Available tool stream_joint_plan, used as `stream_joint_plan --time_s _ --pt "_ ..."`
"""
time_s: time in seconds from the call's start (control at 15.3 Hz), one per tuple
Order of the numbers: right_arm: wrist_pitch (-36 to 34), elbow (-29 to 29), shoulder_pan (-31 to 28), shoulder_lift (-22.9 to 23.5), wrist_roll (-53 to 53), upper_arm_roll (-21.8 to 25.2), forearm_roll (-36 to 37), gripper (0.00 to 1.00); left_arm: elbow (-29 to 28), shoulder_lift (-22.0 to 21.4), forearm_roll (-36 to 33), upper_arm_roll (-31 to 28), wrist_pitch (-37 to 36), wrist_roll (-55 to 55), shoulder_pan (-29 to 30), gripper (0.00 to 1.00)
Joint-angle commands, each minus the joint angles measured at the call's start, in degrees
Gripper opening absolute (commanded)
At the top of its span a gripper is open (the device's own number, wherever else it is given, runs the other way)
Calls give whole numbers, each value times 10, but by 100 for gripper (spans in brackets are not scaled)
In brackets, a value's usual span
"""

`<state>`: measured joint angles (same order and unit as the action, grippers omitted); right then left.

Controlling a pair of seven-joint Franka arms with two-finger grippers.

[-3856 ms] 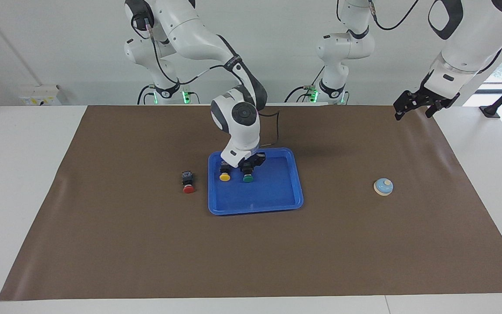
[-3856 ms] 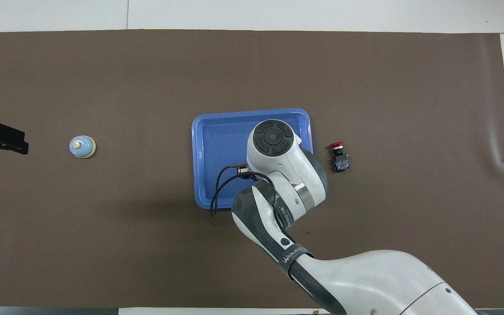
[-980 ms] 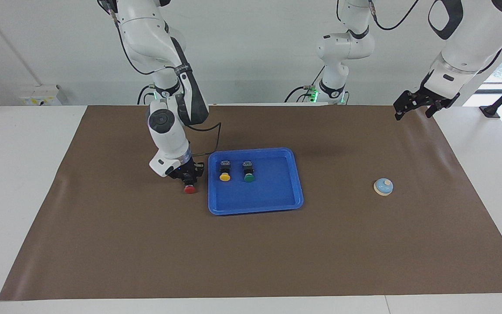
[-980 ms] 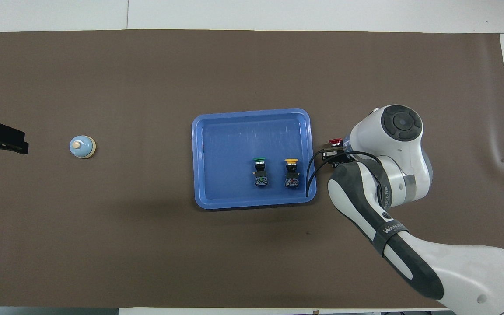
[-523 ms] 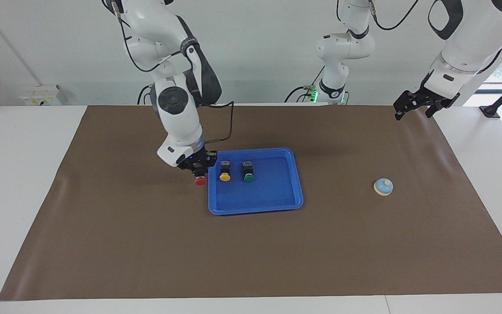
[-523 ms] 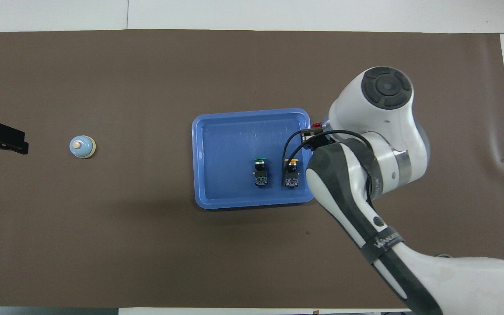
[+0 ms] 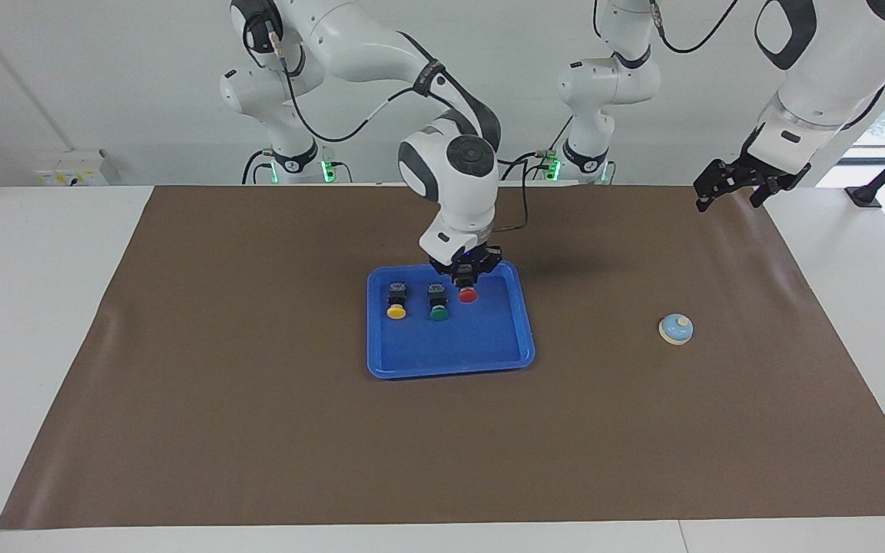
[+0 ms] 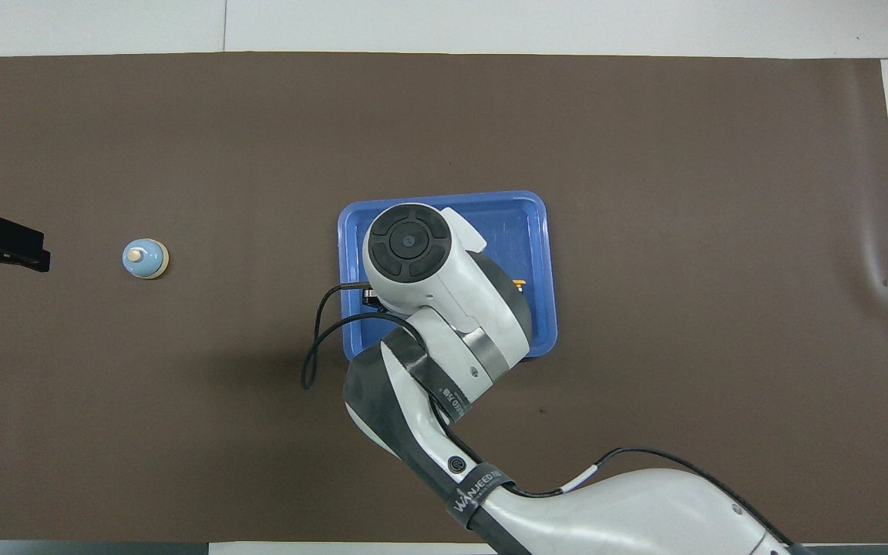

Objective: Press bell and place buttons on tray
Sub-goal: 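Carry the red button into the tray beside the green one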

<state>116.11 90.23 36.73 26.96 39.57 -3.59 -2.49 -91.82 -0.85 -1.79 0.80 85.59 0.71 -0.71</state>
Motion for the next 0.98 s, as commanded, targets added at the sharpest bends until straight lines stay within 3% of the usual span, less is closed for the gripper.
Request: stream_joint_plan --time_s 0.0,0.33,0.46,0.72,0.78,0.85,0.92 --pt "50 17 6 17 23 0 1 0 -9 -8 4 0 5 -2 3 100" --pt "74 32 26 28 60 0 0 2 -9 -8 4 0 5 -2 3 100" --pt "77 42 26 27 61 0 0 19 -9 -8 4 0 5 -1 3 100" --pt "108 76 24 21 67 0 1 21 -9 -8 4 0 5 -2 3 100" --pt "116 79 21 20 67 0 1 28 -9 -8 4 0 5 -1 3 100" --pt "113 78 21 20 67 0 1 61 -9 -8 4 0 5 -2 3 100" --pt "106 72 23 20 68 0 1 100 -9 -8 4 0 5 -1 3 100"
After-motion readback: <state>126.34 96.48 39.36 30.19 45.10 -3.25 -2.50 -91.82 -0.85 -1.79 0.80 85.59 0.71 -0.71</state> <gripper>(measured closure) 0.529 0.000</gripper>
